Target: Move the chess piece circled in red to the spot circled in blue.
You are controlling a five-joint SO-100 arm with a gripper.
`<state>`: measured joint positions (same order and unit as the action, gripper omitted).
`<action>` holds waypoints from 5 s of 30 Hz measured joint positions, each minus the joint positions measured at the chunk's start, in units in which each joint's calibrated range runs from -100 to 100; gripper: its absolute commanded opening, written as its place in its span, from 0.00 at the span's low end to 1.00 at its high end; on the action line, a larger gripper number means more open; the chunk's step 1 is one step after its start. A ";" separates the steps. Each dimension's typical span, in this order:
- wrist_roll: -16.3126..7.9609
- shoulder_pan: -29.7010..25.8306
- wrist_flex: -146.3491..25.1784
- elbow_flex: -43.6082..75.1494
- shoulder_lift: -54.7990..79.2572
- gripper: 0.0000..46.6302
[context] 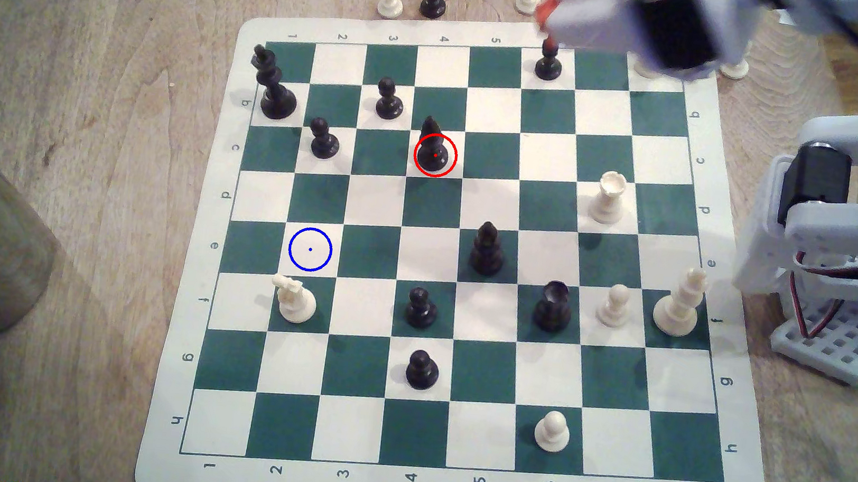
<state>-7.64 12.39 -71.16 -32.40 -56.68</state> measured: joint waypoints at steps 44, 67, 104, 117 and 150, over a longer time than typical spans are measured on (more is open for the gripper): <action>-1.51 5.46 27.65 -5.96 49.69 0.30; -1.12 6.78 33.71 -5.15 51.28 0.31; -2.05 5.60 35.54 -2.80 52.87 0.02; -2.05 5.60 35.54 -2.80 52.70 0.01; -2.98 -6.86 24.06 21.33 53.54 0.01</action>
<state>-10.62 5.53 -47.09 -11.07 -3.14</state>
